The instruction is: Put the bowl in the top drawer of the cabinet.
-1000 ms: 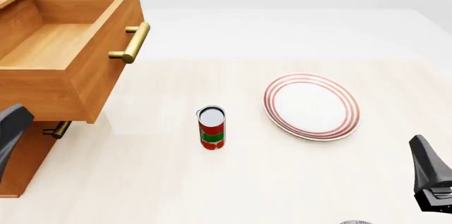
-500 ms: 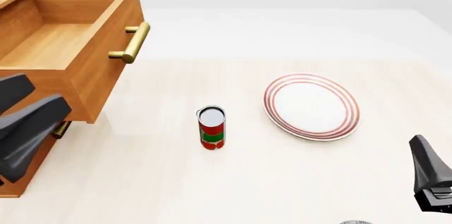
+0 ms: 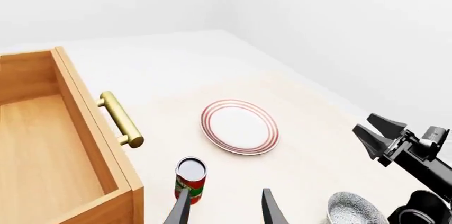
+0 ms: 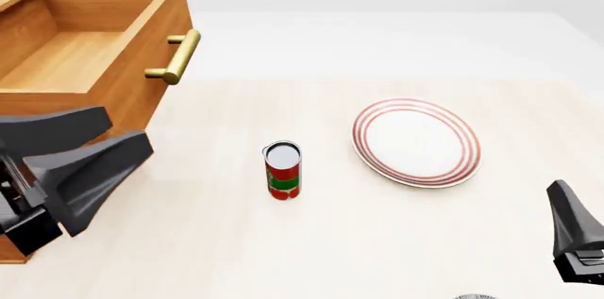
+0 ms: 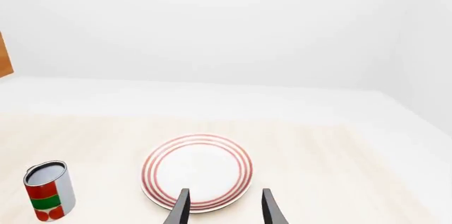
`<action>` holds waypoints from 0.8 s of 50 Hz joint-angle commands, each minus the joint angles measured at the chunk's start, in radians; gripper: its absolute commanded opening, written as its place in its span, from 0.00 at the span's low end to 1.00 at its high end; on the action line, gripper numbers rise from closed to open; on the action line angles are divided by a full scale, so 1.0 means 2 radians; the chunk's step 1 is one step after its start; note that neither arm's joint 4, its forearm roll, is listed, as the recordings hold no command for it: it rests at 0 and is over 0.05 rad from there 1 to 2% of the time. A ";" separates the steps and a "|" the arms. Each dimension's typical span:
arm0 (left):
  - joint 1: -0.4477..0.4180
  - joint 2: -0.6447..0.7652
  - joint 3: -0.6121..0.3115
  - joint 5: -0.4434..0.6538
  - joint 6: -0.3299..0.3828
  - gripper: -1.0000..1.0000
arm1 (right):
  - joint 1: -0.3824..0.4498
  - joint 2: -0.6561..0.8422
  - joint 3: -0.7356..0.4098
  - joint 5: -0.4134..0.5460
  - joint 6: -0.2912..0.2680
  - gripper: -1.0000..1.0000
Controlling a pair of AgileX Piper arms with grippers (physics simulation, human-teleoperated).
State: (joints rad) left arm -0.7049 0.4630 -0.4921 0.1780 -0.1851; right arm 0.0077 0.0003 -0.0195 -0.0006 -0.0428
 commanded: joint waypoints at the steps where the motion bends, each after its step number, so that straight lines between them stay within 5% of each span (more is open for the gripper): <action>1: -0.023 0.030 0.001 -0.012 -0.031 1.00 | 0.000 0.000 0.000 0.000 0.000 1.00; 40: -0.115 0.132 -0.002 -0.057 -0.094 1.00 | 0.000 0.000 0.000 0.000 0.000 1.00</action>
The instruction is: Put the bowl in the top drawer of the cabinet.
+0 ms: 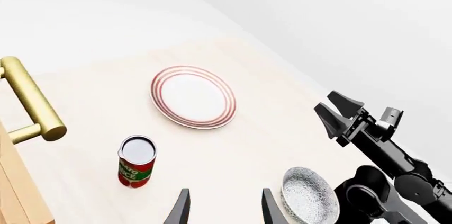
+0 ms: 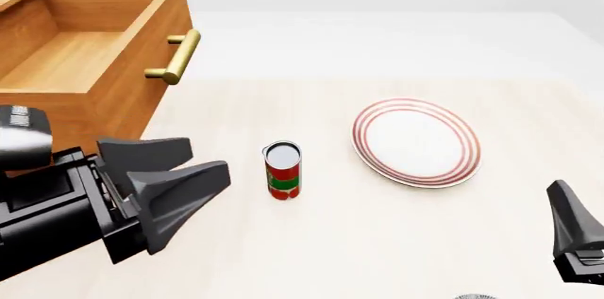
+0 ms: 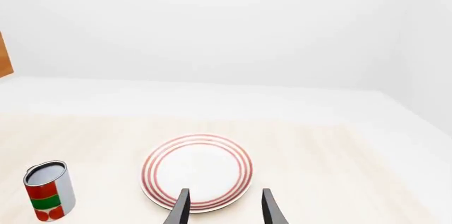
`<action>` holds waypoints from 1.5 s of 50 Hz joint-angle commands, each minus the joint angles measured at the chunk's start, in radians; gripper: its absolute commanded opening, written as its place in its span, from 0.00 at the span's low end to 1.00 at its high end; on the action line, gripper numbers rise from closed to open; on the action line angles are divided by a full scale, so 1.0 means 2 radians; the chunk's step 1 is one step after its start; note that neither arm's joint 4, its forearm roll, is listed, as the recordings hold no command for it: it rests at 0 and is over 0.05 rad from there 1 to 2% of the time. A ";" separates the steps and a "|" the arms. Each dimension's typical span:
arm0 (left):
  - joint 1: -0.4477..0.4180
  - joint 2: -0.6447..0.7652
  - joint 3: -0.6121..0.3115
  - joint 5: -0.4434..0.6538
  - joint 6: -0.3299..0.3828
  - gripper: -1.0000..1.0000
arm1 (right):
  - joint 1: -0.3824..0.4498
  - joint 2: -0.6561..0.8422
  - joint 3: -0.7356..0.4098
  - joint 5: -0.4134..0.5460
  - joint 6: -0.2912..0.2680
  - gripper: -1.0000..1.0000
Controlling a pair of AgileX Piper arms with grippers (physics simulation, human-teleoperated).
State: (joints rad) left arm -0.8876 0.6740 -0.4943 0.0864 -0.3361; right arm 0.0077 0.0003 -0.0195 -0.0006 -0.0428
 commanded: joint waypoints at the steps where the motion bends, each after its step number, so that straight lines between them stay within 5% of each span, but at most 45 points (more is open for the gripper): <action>1: -0.025 0.027 -0.001 -0.012 -0.018 1.00 | 0.000 0.000 0.000 0.000 0.000 1.00; 23: -0.064 0.071 0.007 -0.035 -0.074 1.00 | 0.000 0.000 0.000 0.000 0.000 1.00; 24: -0.041 0.157 -0.042 -0.069 -0.064 1.00 | 0.000 0.000 0.000 0.000 0.000 1.00; 25: -0.067 0.177 -0.050 -0.093 -0.089 1.00 | 0.000 0.000 0.000 0.000 0.000 1.00; 27: -0.047 0.197 -0.063 -0.087 -0.073 1.00 | 0.000 0.000 0.000 0.000 0.000 1.00; 75: -0.094 0.329 -0.064 -0.172 -0.204 1.00 | 0.000 0.000 0.000 0.000 0.000 1.00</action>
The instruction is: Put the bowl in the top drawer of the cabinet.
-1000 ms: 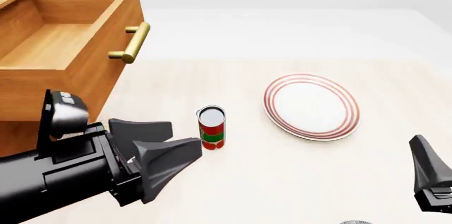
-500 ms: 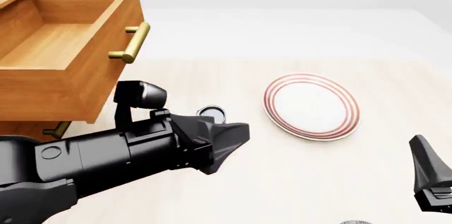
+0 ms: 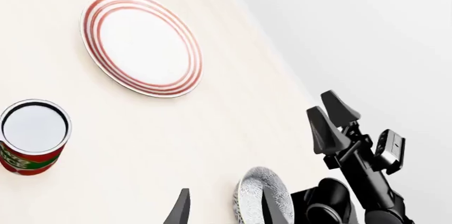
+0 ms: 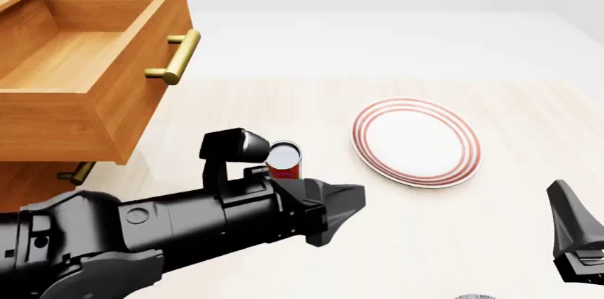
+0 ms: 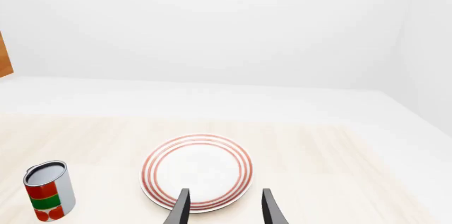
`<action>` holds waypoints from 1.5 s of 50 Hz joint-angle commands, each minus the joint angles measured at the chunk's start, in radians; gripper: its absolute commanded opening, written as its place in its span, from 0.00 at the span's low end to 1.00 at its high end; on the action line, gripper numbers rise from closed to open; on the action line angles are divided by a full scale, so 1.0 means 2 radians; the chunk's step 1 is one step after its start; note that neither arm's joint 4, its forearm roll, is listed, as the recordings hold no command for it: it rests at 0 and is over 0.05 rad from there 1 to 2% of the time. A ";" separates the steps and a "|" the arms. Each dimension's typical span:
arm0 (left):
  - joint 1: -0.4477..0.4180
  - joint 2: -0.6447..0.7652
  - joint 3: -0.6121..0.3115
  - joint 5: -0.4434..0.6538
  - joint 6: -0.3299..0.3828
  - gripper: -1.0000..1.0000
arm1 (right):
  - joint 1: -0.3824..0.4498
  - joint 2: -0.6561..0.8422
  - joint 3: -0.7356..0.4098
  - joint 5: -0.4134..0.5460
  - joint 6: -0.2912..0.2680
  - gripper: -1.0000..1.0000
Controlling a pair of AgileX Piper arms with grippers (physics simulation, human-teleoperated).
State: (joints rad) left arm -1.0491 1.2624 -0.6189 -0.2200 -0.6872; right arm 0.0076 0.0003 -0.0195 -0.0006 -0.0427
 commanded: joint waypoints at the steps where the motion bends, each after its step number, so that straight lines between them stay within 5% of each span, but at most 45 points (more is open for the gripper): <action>1: -0.014 0.037 -0.001 -0.019 -0.030 1.00 | 0.000 0.000 0.000 0.000 0.000 1.00; 3: -0.038 0.074 -0.015 -0.025 -0.051 1.00 | 0.000 0.000 0.000 0.000 0.000 1.00; 75: -0.094 0.214 -0.065 -0.072 -0.115 1.00 | 0.000 0.000 0.000 0.000 0.000 1.00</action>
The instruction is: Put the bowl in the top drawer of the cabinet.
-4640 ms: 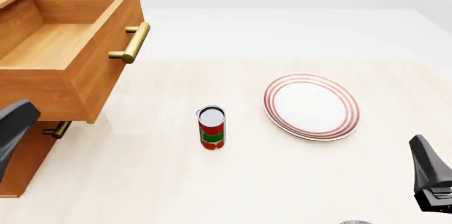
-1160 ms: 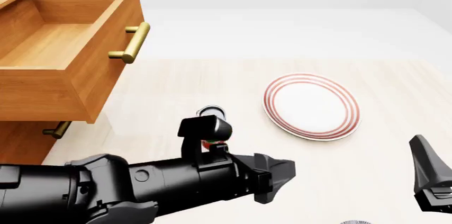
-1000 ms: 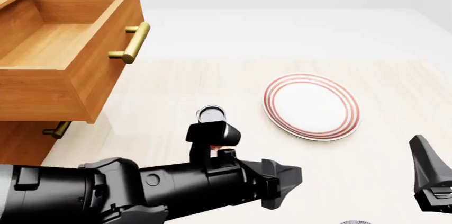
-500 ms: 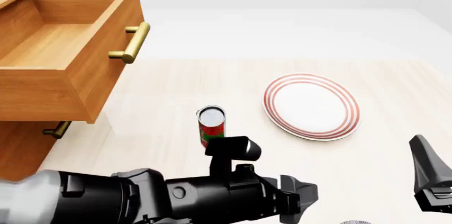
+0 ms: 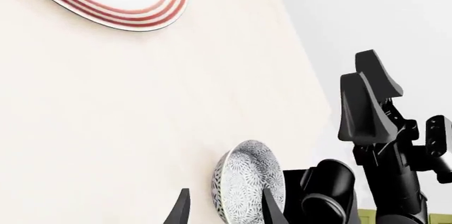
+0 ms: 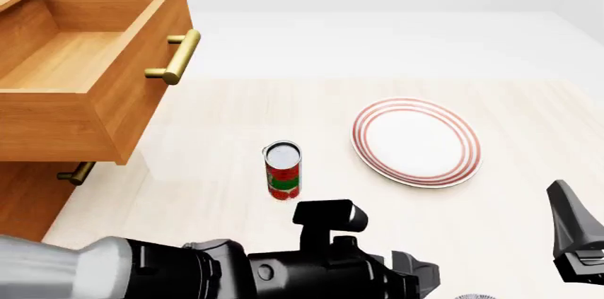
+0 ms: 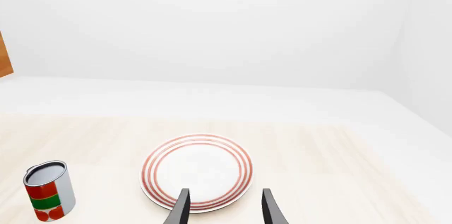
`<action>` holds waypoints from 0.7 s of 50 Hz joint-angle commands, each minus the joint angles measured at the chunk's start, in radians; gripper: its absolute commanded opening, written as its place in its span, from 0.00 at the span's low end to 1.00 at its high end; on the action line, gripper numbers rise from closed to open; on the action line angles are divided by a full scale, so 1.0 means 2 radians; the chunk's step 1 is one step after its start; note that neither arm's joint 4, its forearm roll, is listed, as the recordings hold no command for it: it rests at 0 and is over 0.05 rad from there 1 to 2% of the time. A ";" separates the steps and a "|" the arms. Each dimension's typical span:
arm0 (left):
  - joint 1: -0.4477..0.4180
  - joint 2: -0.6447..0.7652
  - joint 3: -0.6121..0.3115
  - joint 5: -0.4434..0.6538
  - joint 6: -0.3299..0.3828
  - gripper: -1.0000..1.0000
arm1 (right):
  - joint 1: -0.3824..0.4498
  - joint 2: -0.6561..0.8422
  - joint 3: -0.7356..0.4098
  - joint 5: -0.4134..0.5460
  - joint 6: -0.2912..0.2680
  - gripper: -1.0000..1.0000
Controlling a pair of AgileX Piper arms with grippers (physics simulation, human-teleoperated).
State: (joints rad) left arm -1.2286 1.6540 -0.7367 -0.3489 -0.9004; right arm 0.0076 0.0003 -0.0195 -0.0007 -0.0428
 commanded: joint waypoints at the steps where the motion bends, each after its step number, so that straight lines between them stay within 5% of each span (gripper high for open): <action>1: -0.004 0.019 -0.006 -0.008 -0.009 1.00 | 0.000 0.000 0.000 0.000 0.000 1.00; 35: -0.022 0.065 -0.015 -0.037 -0.040 1.00 | 0.000 0.000 0.000 0.000 0.000 1.00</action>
State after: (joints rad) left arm -1.2655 1.7590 -0.7556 -0.4116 -0.9668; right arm 0.0076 0.0003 -0.0195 -0.0007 -0.0427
